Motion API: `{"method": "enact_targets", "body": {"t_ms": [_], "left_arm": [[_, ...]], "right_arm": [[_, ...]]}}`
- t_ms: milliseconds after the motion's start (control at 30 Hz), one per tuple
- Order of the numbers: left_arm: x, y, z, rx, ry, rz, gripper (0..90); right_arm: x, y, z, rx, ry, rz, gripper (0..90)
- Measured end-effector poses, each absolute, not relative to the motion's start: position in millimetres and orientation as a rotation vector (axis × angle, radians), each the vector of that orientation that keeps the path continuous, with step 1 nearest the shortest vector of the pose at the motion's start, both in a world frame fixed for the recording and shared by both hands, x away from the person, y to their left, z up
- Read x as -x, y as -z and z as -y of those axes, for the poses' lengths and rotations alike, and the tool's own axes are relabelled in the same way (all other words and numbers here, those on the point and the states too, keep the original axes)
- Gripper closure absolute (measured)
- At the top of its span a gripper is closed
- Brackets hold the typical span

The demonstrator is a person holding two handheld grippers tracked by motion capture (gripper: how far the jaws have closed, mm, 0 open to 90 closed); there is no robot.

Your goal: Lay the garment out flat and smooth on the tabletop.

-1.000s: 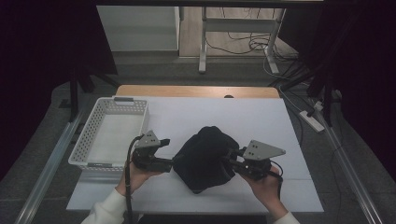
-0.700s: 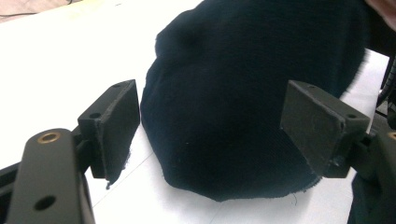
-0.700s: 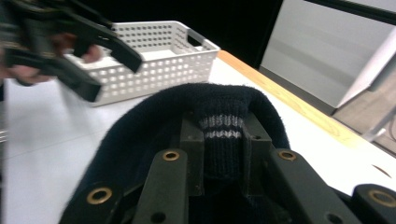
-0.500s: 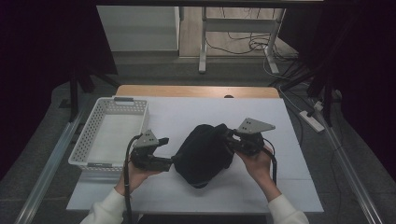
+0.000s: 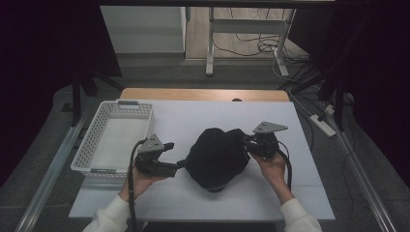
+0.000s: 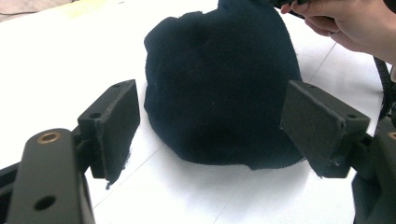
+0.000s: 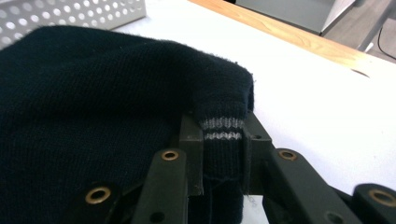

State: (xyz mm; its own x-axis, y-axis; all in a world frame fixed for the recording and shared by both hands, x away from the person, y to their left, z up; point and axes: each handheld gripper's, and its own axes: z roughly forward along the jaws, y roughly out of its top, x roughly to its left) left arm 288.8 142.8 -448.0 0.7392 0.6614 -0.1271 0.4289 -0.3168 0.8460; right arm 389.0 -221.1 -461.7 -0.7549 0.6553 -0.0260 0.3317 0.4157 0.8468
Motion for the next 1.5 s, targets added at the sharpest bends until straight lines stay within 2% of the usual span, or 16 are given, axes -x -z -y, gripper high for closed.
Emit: {"method": "enact_targets", "body": {"t_ms": [67,133,167,300,333,567,833,1133,1500], "left_arm": [[-288.7,448.2,-142.3,-1.963,-0.3,-0.829,20.6],[-288.3,448.4,-141.5,-1.967,-0.304,-0.828,20.6],[-288.3,448.4,-141.5,-1.967,-0.304,-0.828,20.6],[-287.7,448.5,-140.5,-1.97,-0.304,-0.824,20.5],[-287.6,448.5,-140.4,-1.971,-0.305,-0.823,20.5],[-286.6,447.8,-139.2,-1.973,-0.308,-0.819,20.4],[-286.5,447.0,-140.6,-1.969,-0.313,-0.821,20.4],[-285.2,446.7,-138.7,-1.976,-0.313,-0.808,20.3],[-286.2,446.8,-140.2,-1.972,-0.312,-0.812,20.2]], "right_arm": [[-389.4,462.7,222.4,-0.859,-1.263,-2.325,73.9],[-388.9,461.8,224.5,-0.88,-1.284,-2.323,68.3],[-388.9,461.8,224.5,-0.88,-1.284,-2.323,68.3],[-378.2,451.0,230.1,-0.899,-1.307,-2.283,46.7],[-374.6,447.4,232.4,-0.895,-1.309,-2.269,44.2],[-346.5,428.2,247.6,-0.883,-1.408,-2.219,35.7],[-328.6,430.0,241.5,-0.818,-1.411,-2.296,32.5],[-308.5,436.8,213.3,-0.695,-1.38,-2.401,31.8],[-301.0,449.3,198.8,-0.672,-1.37,-2.467,31.1]]}}
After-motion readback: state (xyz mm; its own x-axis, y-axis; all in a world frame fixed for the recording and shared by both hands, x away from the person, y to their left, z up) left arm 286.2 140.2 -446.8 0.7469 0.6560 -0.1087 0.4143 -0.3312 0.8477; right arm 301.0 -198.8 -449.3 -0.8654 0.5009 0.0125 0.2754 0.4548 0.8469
